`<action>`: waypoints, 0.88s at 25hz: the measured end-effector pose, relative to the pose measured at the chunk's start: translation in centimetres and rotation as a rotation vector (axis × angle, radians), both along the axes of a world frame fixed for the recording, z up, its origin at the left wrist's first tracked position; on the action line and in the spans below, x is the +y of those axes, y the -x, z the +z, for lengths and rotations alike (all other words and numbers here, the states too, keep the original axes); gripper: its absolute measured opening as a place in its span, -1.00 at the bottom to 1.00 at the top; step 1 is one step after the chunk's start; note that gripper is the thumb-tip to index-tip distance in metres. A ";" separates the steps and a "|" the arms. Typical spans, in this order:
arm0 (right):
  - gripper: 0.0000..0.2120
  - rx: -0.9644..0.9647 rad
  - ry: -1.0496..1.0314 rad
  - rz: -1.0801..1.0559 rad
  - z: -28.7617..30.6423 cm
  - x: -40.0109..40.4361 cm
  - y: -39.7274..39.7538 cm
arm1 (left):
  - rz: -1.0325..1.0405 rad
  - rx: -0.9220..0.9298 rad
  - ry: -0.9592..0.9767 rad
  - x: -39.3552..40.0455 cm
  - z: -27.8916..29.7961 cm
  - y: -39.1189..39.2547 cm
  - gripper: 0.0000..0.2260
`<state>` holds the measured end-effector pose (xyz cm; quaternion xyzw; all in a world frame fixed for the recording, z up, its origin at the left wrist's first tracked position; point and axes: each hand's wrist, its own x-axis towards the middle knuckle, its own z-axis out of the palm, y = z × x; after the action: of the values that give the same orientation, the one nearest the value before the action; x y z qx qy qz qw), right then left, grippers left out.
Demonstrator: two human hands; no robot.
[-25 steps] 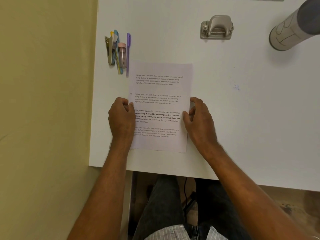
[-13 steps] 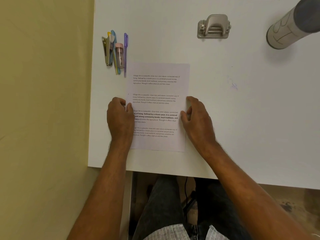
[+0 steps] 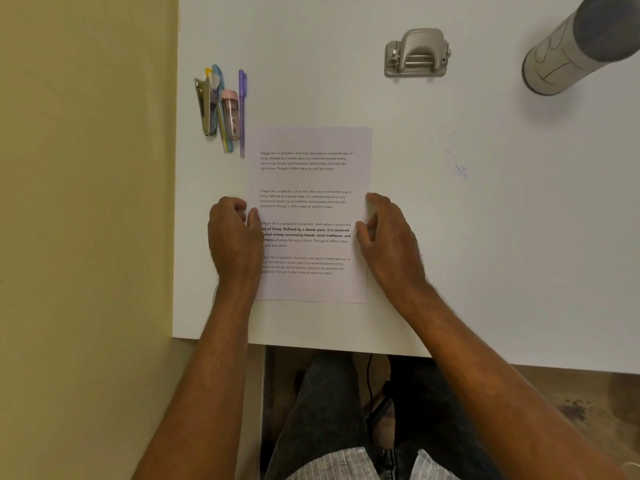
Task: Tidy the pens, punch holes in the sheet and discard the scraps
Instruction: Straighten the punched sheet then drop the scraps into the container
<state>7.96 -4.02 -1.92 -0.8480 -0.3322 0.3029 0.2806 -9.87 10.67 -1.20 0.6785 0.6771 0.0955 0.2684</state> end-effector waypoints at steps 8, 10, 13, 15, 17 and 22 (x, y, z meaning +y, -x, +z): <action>-0.58 0.002 -0.002 -0.024 -0.3 0.4 -0.1 | 0.019 -0.004 -0.023 0.3 -0.2 -0.7 -0.83; -0.59 0.004 -0.002 -0.024 -0.2 0.5 -0.1 | 0.005 -0.005 -0.024 0.4 -0.3 -0.8 -0.81; -0.59 0.007 0.002 -0.032 0.0 0.4 -0.2 | -0.015 0.007 -0.033 0.3 -0.4 -0.8 -0.80; -0.59 0.008 0.007 -0.036 0.1 0.3 -0.2 | -0.021 0.014 -0.037 0.2 -0.5 -0.8 -0.81; -0.59 0.008 0.010 -0.041 0.0 0.3 -0.2 | -0.026 0.011 -0.037 0.2 -0.5 -0.8 -0.80; -0.59 0.009 0.000 -0.044 0.0 0.3 -0.3 | -0.037 0.010 -0.037 0.2 -0.7 -0.9 -0.76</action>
<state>8.25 -3.73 -1.95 -0.8539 -0.3121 0.3003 0.2886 -9.00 10.85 -1.86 0.6961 0.6639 0.0997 0.2544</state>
